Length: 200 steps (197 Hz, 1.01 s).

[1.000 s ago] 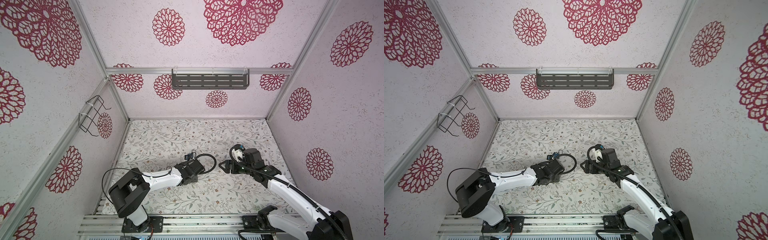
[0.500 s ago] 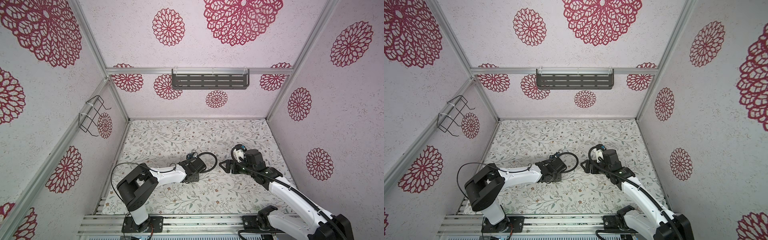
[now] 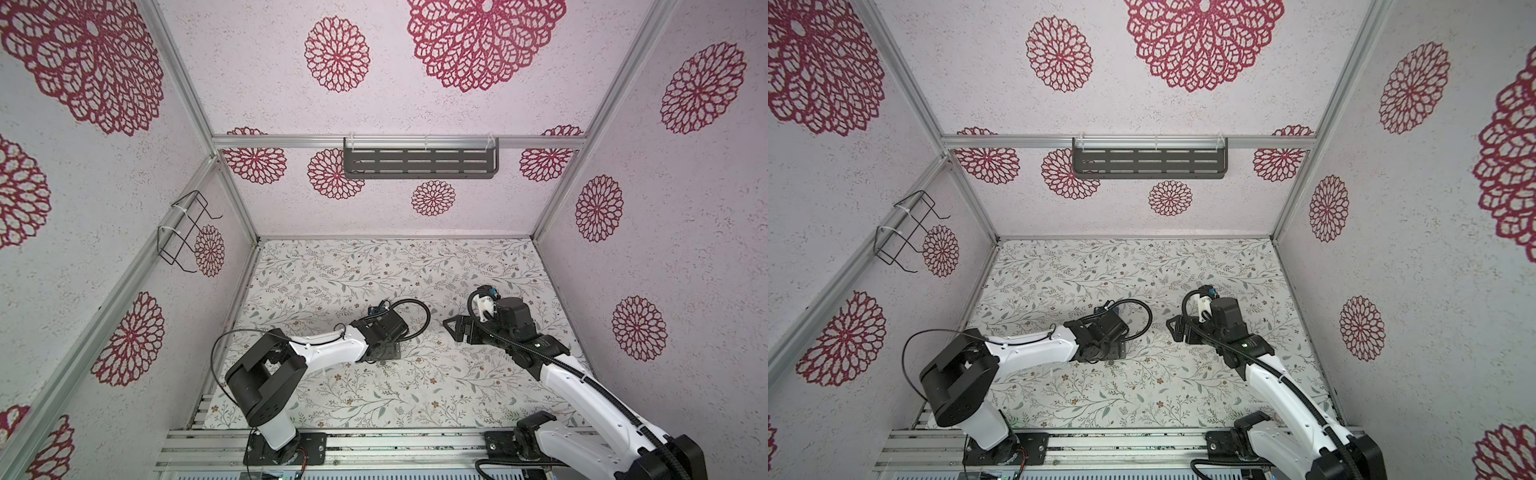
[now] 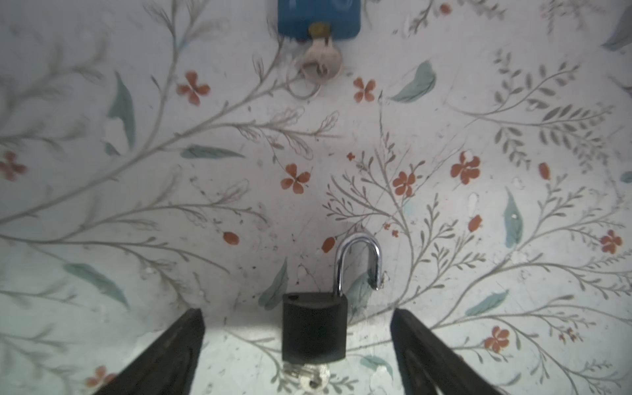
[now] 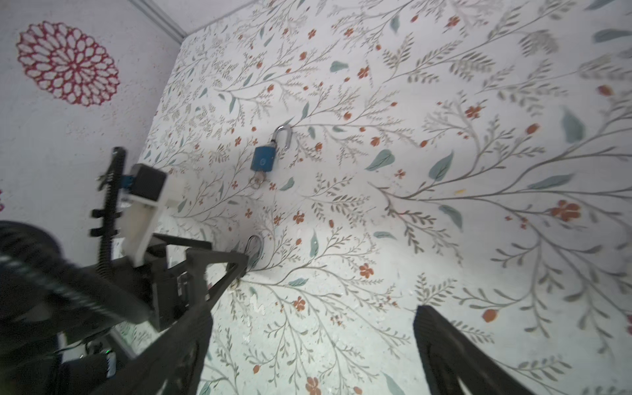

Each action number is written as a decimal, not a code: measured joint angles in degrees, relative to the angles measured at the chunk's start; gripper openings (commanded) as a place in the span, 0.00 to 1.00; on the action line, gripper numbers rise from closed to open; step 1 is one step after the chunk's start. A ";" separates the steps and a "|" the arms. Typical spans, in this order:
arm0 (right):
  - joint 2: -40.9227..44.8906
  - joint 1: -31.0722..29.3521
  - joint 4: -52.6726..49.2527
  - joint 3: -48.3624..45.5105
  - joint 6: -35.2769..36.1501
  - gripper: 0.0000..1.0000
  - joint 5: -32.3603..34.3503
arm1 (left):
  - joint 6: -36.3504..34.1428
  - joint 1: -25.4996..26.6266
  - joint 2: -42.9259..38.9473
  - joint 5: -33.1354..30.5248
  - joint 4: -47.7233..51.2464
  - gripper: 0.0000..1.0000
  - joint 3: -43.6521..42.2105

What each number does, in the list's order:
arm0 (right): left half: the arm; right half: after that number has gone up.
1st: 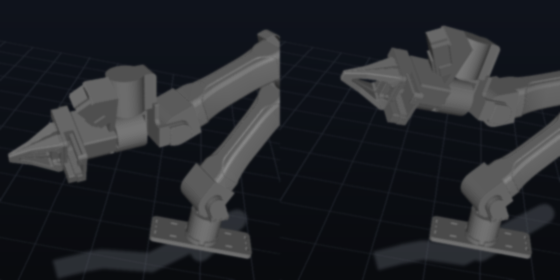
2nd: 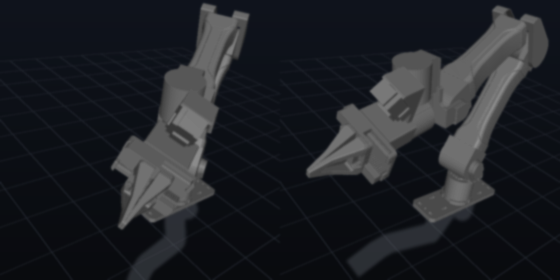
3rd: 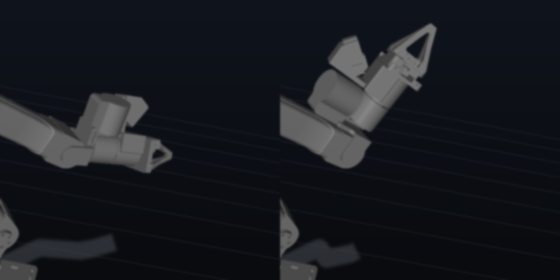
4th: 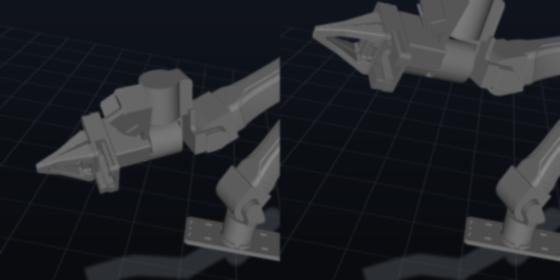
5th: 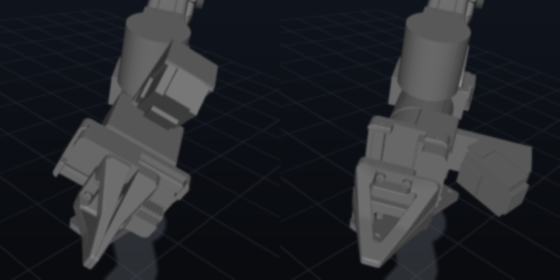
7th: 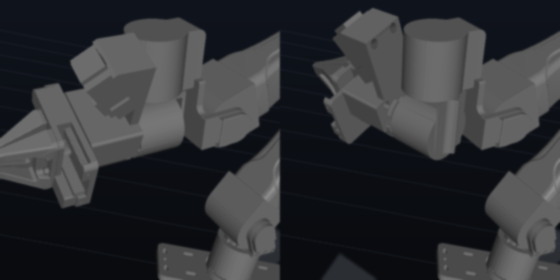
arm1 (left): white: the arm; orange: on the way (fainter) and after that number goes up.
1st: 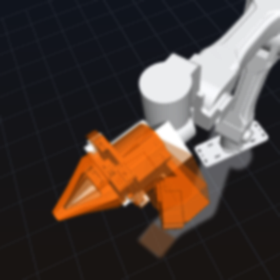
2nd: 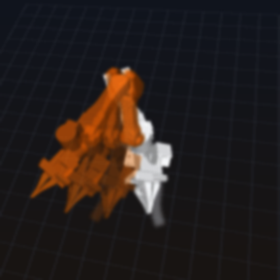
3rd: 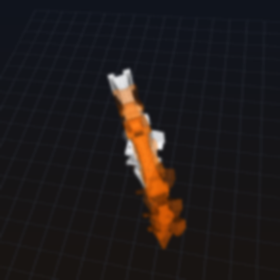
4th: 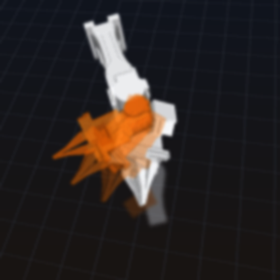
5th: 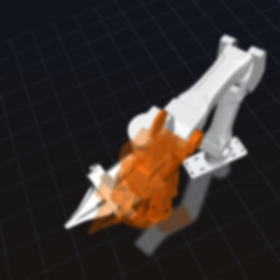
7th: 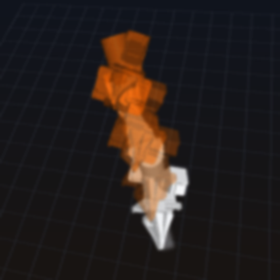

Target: Unlock with the key

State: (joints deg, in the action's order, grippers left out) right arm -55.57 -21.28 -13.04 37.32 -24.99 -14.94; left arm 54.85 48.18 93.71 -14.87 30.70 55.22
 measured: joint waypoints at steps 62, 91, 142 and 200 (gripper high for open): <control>2.97 12.98 6.25 -1.27 5.46 0.99 21.77 | -6.97 -18.82 -21.40 -12.72 0.87 0.97 1.92; 2.84 19.67 18.49 -11.21 7.10 0.99 29.09 | -14.05 -35.60 -25.90 -17.25 -8.44 0.97 -5.18; -13.68 24.61 42.34 -22.01 10.38 0.99 32.37 | -30.25 -49.66 -20.48 -19.34 -37.99 0.97 -23.12; -28.30 24.79 64.17 -20.52 17.20 0.99 22.51 | -45.33 -50.64 -6.82 -9.64 -76.56 0.97 -36.35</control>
State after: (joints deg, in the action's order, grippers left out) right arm -83.88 3.51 51.13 16.80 -7.79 7.57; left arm 9.52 -2.46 86.89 -24.51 -45.87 18.87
